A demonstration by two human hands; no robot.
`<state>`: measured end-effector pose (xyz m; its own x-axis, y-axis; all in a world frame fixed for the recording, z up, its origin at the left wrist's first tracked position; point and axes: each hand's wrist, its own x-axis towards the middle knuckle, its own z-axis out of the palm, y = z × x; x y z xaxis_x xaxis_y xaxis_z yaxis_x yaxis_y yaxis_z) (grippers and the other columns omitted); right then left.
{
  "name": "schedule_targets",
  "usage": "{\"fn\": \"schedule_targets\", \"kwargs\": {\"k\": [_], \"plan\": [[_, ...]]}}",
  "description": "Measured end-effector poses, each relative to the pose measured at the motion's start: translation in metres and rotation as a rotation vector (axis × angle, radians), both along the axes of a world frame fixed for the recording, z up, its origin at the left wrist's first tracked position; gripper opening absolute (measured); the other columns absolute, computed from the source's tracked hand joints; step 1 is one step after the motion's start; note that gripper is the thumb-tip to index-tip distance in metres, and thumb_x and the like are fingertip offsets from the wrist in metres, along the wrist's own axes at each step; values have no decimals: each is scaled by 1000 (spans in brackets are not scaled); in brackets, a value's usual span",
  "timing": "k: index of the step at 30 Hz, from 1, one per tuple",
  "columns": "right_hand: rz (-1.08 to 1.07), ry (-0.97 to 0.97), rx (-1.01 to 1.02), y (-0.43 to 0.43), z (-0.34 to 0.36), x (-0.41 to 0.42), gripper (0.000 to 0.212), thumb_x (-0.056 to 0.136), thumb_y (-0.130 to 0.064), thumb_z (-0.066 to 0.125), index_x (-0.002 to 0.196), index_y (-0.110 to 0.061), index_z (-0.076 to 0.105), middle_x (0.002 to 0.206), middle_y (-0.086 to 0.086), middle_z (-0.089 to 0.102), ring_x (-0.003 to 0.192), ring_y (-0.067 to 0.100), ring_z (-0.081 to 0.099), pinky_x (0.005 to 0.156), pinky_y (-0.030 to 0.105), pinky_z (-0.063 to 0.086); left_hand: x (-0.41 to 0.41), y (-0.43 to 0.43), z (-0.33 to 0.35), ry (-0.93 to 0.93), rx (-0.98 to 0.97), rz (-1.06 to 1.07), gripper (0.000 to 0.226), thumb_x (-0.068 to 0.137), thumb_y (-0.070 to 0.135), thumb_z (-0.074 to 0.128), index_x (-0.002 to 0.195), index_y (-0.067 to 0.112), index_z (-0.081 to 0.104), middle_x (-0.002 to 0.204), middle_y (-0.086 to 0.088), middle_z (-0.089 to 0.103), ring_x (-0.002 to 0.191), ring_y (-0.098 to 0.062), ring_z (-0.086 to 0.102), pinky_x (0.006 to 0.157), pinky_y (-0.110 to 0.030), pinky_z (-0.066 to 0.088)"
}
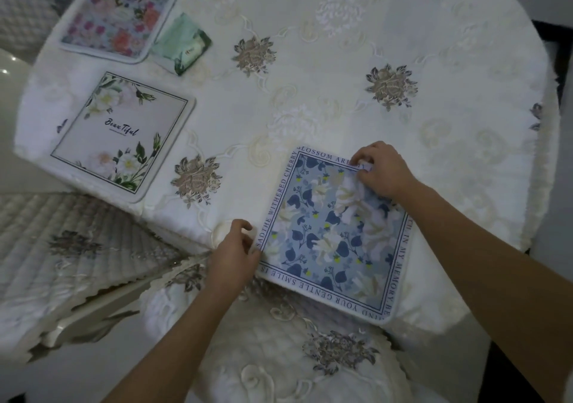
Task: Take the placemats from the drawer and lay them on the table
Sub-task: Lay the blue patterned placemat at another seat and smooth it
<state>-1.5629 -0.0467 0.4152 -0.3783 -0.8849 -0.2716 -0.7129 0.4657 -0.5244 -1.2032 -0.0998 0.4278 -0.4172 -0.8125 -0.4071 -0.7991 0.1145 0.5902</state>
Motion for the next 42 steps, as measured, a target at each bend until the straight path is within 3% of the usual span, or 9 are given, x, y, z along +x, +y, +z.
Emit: {"fn": "schedule_targets", "kwargs": {"k": [7,12,15,17,20,25,28,35,42], "plan": [[-75,-169,34,42,19,-5,24,87,-6,63,85,-27,72,94,-7,64,84,10,57,71,25,38,-18,-16,3,209,78,170,20,84,4,70,85,19,56,81,1,64,69,-9,58,63,-27,47],[-406,-218,-181,80,28,-6,24,88,0,61,90,-18,76,86,-7,67,75,-3,60,64,12,41,-53,-37,8,370,132,185,17,87,11,72,99,16,61,96,0,67,85,-14,64,72,-26,52],[-643,-281,-281,102,28,-5,22,89,2,60,91,-14,76,70,-10,60,48,0,49,45,10,33,-76,-40,4,379,172,155,22,86,11,74,102,18,61,95,-4,67,81,-18,64,71,-27,53],[-764,-321,-351,114,24,-2,22,89,0,61,90,-18,75,70,-3,62,53,8,48,46,18,38,-90,-40,-1,390,201,133,22,85,10,74,100,21,62,93,-7,69,82,-24,66,75,-33,55],[-904,-360,-412,125,16,11,23,88,-1,62,94,-19,75,84,7,68,65,18,52,49,18,43,-106,-40,-3,365,208,53,26,87,13,73,110,21,63,98,0,68,85,-12,67,69,-22,54],[-948,-393,-351,138,1,46,32,89,-1,60,108,-23,72,93,6,69,60,11,56,52,24,49,-117,-48,-3,310,48,27,22,89,7,67,105,22,66,88,6,65,76,-10,62,63,-14,49],[-908,-361,-263,147,-7,66,36,91,-1,59,119,-23,68,94,4,65,49,3,53,45,14,41,-110,-58,-5,253,-28,-59,21,90,11,64,106,26,64,90,5,68,78,-11,65,63,-20,49],[-714,-138,-173,160,-9,94,44,88,-2,64,127,-20,63,133,4,50,120,21,51,91,20,36,-74,-49,-18,145,-137,-180,27,91,13,64,118,21,63,102,1,66,83,-14,61,71,-22,44],[-554,36,-127,164,-10,89,52,82,-6,71,131,-19,61,150,5,41,132,24,36,108,37,36,-74,-48,-24,47,-307,-397,44,90,18,67,133,16,57,136,-1,50,117,-19,52,86,-30,46]]}}
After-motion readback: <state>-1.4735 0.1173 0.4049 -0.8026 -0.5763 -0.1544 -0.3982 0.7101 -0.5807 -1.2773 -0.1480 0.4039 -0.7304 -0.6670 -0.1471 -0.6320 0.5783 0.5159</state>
